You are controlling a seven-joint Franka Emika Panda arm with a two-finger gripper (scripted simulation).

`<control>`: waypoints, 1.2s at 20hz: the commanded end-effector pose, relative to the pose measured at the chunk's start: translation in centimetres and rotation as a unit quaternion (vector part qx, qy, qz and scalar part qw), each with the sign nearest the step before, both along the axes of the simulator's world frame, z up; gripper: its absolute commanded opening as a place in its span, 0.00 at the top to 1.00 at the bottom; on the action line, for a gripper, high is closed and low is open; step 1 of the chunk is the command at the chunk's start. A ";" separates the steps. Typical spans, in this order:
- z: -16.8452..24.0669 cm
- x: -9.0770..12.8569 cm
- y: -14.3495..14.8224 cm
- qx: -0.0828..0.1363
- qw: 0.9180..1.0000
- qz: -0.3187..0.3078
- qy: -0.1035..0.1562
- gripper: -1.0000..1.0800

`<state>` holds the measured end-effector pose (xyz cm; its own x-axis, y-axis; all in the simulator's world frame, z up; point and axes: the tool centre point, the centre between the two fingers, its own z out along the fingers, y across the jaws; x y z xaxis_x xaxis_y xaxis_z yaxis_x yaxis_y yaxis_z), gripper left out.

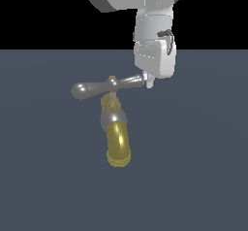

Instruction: Turn on the faucet by rotating a designated handle.

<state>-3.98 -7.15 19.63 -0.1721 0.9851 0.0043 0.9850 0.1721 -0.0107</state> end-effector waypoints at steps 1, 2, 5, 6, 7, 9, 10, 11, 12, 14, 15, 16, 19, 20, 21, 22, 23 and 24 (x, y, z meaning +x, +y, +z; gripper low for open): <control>0.2 1.2 0.3 -0.001 1.000 0.003 -0.006 1.00; 0.2 1.5 0.3 -0.001 1.000 0.003 -0.006 1.00; 0.2 2.4 0.4 -0.001 1.000 0.003 -0.006 1.00; 0.2 2.4 0.4 -0.001 1.000 0.003 -0.006 1.00; 0.0 1.7 -0.5 -0.002 1.000 -0.005 -0.002 1.00; 0.1 2.3 0.2 -0.002 1.000 -0.004 -0.002 1.00; 0.1 2.7 0.5 -0.001 1.000 -0.004 -0.002 1.00; 0.1 3.0 0.9 -0.001 1.000 -0.004 -0.002 1.00; 0.1 3.3 1.2 -0.001 1.000 -0.003 -0.003 1.00; 0.1 4.0 1.9 -0.001 1.000 -0.002 -0.003 1.00; 0.1 4.3 2.2 -0.001 1.000 -0.002 -0.003 1.00; 0.1 4.6 2.6 -0.001 1.000 -0.002 -0.003 1.00; 0.1 5.5 3.6 -0.001 1.000 -0.001 -0.004 1.00; 0.1 5.9 3.9 -0.001 1.000 0.000 -0.004 1.00; 0.2 6.2 4.2 -0.001 1.000 0.000 -0.004 1.00; 0.2 6.5 4.6 -0.001 1.000 0.000 -0.004 1.00; 0.2 6.8 4.9 -0.001 1.000 0.001 -0.005 1.00; 0.2 7.1 5.2 -0.001 1.000 0.001 -0.005 1.00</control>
<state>2.27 -5.35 19.64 -0.1294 0.9915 -0.0095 0.9916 0.1293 -0.0086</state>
